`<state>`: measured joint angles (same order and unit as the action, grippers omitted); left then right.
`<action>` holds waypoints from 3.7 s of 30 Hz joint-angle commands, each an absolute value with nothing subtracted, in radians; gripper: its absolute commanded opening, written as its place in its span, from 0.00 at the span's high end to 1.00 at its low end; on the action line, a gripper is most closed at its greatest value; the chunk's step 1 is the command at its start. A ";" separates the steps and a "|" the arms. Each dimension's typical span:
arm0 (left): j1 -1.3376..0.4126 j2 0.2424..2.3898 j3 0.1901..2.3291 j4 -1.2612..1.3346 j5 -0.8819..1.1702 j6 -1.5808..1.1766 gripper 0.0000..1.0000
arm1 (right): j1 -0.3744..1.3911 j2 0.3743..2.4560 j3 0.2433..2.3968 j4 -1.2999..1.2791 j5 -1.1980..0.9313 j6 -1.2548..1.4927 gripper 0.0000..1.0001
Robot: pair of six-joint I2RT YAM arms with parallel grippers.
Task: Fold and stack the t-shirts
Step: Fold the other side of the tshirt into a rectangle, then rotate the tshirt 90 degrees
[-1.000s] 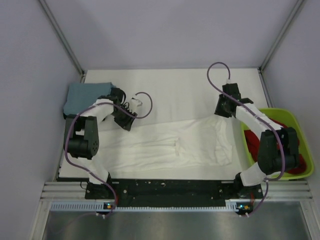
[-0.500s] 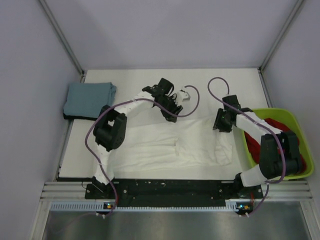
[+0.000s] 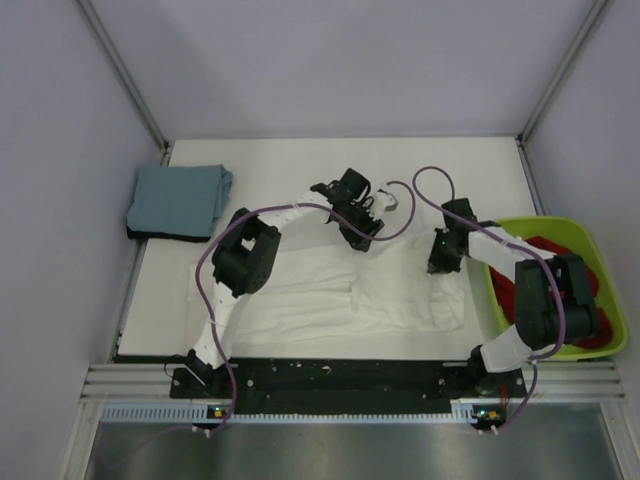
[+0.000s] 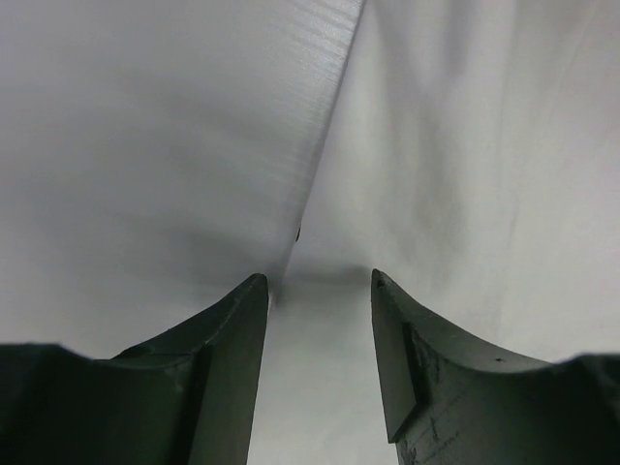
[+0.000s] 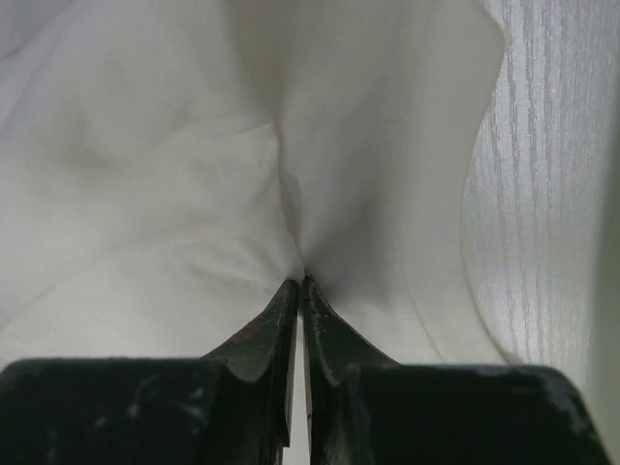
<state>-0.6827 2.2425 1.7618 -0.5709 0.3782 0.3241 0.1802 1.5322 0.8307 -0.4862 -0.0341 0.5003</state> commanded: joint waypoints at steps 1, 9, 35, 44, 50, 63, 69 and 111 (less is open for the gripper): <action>-0.681 2.278 1.752 -0.574 0.379 0.278 0.49 | 0.167 1.537 0.818 -0.472 -0.061 0.515 0.98; -0.681 2.309 1.746 -0.569 0.339 0.230 0.51 | 0.143 1.457 0.785 -0.525 -0.008 0.526 1.00; -0.684 2.311 1.874 -0.739 0.460 0.476 0.37 | 0.132 1.414 0.853 -0.581 -0.044 0.456 0.68; -0.730 2.365 1.864 -0.796 0.475 0.492 0.38 | 0.133 1.496 0.830 -0.517 -0.055 0.451 0.77; -0.741 2.376 1.873 -0.831 0.473 0.486 0.47 | 0.132 1.467 0.815 -0.509 -0.045 0.449 1.00; -0.726 2.398 1.927 -0.847 0.391 0.345 1.00 | 0.103 1.384 0.782 -0.644 -0.041 0.500 1.00; -0.709 2.358 1.888 -0.781 0.344 0.336 1.00 | 0.091 1.379 0.759 -0.649 -0.052 0.502 1.00; -0.626 2.065 1.873 -0.781 0.327 0.497 0.45 | 0.064 1.992 1.354 -0.495 -0.008 0.517 1.00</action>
